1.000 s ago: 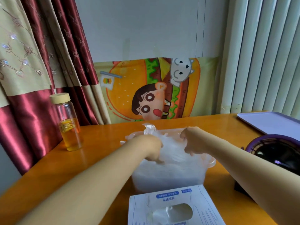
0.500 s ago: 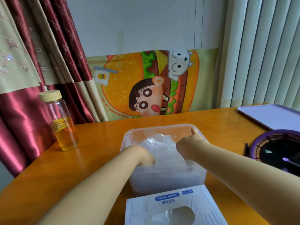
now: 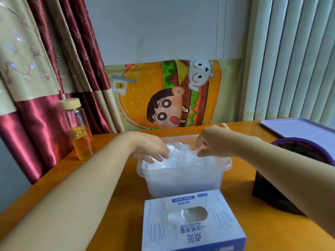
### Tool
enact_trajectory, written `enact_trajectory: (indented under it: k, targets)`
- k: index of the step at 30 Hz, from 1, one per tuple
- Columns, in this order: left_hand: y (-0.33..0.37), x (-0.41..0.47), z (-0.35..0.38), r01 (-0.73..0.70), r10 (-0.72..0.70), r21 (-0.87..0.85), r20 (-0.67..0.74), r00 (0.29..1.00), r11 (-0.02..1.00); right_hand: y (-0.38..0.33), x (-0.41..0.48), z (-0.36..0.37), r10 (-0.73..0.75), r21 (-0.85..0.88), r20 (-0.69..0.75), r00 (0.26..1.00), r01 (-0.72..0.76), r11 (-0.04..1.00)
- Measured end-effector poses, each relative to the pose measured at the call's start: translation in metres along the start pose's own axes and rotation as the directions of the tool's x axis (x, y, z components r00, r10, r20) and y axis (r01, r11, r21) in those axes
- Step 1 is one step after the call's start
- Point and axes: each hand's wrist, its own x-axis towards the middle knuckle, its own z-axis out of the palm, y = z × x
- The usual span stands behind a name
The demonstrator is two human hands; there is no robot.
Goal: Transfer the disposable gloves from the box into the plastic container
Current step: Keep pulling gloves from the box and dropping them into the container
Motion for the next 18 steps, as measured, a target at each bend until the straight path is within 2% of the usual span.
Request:
enact_trajectory:
  k: [2,4,7,9,11,14,16,18]
  targets:
    - [-0.007,-0.016,0.001,-0.072,0.067,-0.134,-0.044,0.997,0.988,-0.006,-0.018,-0.004,-0.105,0.115,-0.105,0.989,0.117,0.986]
    - [-0.015,-0.029,0.005,-0.175,0.142,-0.241,-0.15,0.979,0.955,-0.014,-0.037,-0.005,-0.19,0.185,-0.099,0.977,0.205,0.961]
    - [-0.023,-0.05,0.019,-0.355,0.211,-0.306,-0.415,0.885,0.883,-0.031,-0.061,0.006,-0.309,0.219,0.127,0.942,0.277,0.936]
    - [-0.026,-0.063,0.034,-0.406,0.226,-0.302,-0.488,0.843,0.863,-0.038,-0.069,0.022,-0.332,0.209,0.245,0.911,0.285,0.935]
    - [-0.031,-0.075,0.054,-0.382,0.258,-0.234,-0.429,0.866,0.894,-0.044,-0.072,0.039,-0.31,0.164,0.278,0.909,0.273,0.948]
    - [-0.041,-0.083,0.082,-0.274,0.271,0.022,-0.25,0.93,0.961,-0.048,-0.068,0.062,-0.311,0.116,0.249,0.917,0.291,0.95]
    - [-0.047,-0.079,0.099,-0.212,0.254,0.247,-0.155,0.955,0.946,-0.05,-0.063,0.071,-0.324,0.115,0.246,0.913,0.305,0.945]
    - [-0.052,-0.075,0.115,-0.167,0.227,0.385,-0.117,0.967,0.908,-0.052,-0.057,0.08,-0.329,0.133,0.241,0.913,0.305,0.943]
